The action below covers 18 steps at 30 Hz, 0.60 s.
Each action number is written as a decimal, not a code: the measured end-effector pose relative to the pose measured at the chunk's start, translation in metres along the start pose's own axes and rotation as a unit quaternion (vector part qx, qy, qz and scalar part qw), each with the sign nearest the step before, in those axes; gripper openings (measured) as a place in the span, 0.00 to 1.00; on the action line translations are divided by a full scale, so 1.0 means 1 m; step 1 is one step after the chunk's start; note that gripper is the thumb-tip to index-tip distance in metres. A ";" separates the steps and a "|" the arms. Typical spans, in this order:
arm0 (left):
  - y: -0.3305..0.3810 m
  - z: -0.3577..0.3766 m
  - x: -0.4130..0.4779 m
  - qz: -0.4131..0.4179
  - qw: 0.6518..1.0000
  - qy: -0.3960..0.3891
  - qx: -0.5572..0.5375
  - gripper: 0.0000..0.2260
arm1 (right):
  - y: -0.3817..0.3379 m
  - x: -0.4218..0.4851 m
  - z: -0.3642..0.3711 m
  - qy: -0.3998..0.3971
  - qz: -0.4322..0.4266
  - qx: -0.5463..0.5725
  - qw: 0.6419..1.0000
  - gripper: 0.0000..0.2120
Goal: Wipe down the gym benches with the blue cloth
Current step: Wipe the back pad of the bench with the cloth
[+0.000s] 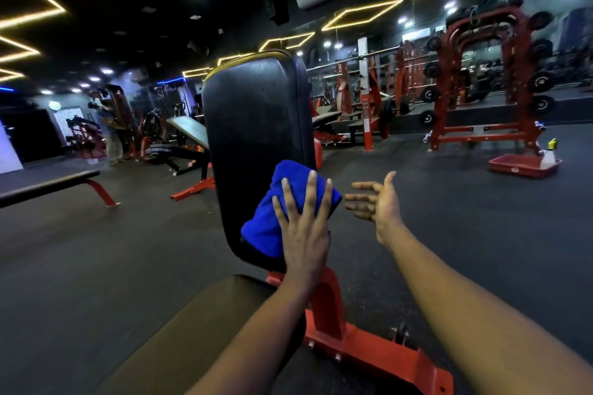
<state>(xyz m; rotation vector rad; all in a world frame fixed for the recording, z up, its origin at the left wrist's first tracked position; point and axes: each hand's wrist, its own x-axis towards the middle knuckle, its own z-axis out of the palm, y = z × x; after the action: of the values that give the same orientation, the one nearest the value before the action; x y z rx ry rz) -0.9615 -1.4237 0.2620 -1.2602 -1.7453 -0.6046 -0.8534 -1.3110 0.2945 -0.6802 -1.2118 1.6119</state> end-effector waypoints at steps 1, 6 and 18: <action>-0.004 0.002 -0.011 0.039 0.999 -0.008 0.017 0.37 | 0.001 -0.002 -0.003 0.003 0.002 -0.004 1.000 0.41; -0.026 0.005 -0.039 0.134 0.989 -0.059 -0.011 0.41 | -0.006 -0.010 0.007 -0.001 -0.037 -0.042 0.998 0.35; -0.057 -0.060 -0.042 0.014 0.877 -0.103 -0.470 0.39 | -0.006 -0.074 0.033 -0.191 -0.131 -0.334 0.914 0.06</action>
<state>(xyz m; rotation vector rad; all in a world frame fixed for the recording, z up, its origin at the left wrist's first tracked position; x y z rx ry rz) -0.9875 -1.5124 0.2619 -2.0516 -1.6171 -1.4524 -0.8515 -1.3916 0.3028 -0.5881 -2.0936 1.1153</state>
